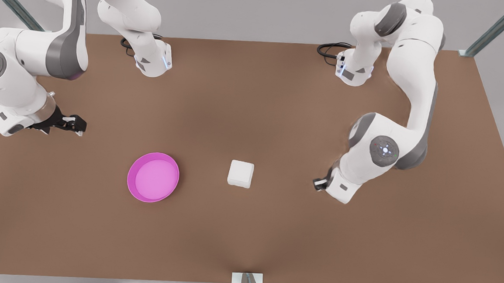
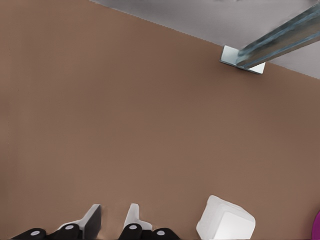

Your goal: Pack egg into the box and close the box lid

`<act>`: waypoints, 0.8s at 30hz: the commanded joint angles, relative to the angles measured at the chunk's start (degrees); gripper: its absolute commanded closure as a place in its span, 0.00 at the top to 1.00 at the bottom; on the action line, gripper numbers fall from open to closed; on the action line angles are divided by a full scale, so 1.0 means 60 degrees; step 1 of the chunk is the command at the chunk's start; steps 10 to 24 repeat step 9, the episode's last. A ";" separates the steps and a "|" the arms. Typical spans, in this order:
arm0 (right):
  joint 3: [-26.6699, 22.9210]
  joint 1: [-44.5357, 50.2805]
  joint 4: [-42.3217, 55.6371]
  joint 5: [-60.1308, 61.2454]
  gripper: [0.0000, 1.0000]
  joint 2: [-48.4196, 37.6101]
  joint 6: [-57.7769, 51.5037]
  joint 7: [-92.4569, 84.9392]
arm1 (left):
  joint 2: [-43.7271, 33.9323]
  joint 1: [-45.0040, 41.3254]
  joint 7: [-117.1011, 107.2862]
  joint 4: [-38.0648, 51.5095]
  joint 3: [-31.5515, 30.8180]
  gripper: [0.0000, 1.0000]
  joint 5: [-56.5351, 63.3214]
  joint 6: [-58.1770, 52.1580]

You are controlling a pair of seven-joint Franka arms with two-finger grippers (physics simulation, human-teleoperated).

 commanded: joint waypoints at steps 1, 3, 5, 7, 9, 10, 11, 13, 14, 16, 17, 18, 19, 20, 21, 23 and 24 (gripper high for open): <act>-0.0005 -0.0021 0.0036 0.0013 1.00 -0.0008 -0.0011 0.0295 | -0.0627 0.0446 0.2153 0.0316 0.0034 1.00 0.1078 -0.4036; -0.0005 -0.0021 0.0167 0.0028 1.00 -0.0008 -0.0011 0.0324 | -0.3267 0.0110 0.5538 -0.2614 0.1483 1.00 -0.0104 -0.3449; -0.0005 -0.0036 0.0153 0.0013 1.00 -0.0008 -0.0011 0.0324 | -0.3691 -0.0124 0.5538 -0.2600 0.1967 1.00 -0.0708 -0.3684; -0.0005 -0.0007 0.0153 0.0057 1.00 -0.0008 -0.0055 0.0324 | -0.3692 -0.0272 0.5538 -0.2190 0.1982 1.00 -0.0708 -0.4109; 0.0009 -0.0007 0.0153 0.0072 1.00 -0.0008 -0.0070 0.0324 | -0.3677 -0.0272 0.5538 -0.2190 0.1982 1.00 -0.0723 -0.4109; 0.0009 -0.0007 0.0153 0.0072 1.00 -0.0008 -0.0070 0.0324 | -0.3677 -0.0272 0.5538 -0.2190 0.1982 1.00 -0.0723 -0.4109; 0.0009 -0.0007 0.0153 0.0072 1.00 -0.0008 -0.0070 0.0324 | -0.3677 -0.0272 0.5538 -0.2190 0.1982 1.00 -0.0723 -0.4109; 0.0009 -0.0007 0.0153 0.0072 1.00 -0.0008 -0.0070 0.0324 | -0.3677 -0.0272 0.5538 -0.2190 0.1982 1.00 -0.0723 -0.4109; 0.0009 -0.0007 0.0153 0.0072 1.00 -0.0008 -0.0070 0.0324 | -0.3677 -0.0272 0.5538 -0.2190 0.1982 1.00 -0.0723 -0.4109; 0.0009 -0.0007 0.0153 0.0072 1.00 -0.0008 -0.0070 0.0324 | -0.3677 -0.0272 0.5538 -0.2190 0.1982 1.00 -0.0723 -0.4109; 0.0009 -0.0007 0.0153 0.0072 1.00 -0.0008 -0.0070 0.0324 | -0.3677 -0.0272 0.5538 -0.2190 0.1982 1.00 -0.0723 -0.4109; 0.0009 -0.0007 0.0153 0.0072 1.00 -0.0008 -0.0070 0.0324 | -0.3677 -0.0272 0.5538 -0.2190 0.1982 1.00 -0.0723 -0.4109; 0.0009 -0.0007 0.0153 0.0072 1.00 -0.0008 -0.0070 0.0324 | -0.3677 -0.0272 0.5538 -0.2190 0.1982 1.00 -0.0723 -0.4109; 0.0009 -0.0007 0.0153 0.0072 1.00 -0.0008 -0.0070 0.0324 | -0.3677 -0.0272 0.5538 -0.2190 0.1982 1.00 -0.0723 -0.4109; 0.0009 -0.0007 0.0153 0.0072 1.00 -0.0008 -0.0070 0.0324 | -0.3677 -0.0272 0.5538 -0.2190 0.1982 1.00 -0.0723 -0.4109; 0.0009 -0.0007 0.0153 0.0072 1.00 -0.0008 -0.0070 0.0324 | -0.3677 -0.0272 0.5538 -0.2190 0.1982 1.00 -0.0723 -0.4109; 0.0009 -0.0007 0.0153 0.0072 1.00 -0.0008 -0.0070 0.0324 | -0.3677 -0.0272 0.5538 -0.2190 0.1982 1.00 -0.0723 -0.4109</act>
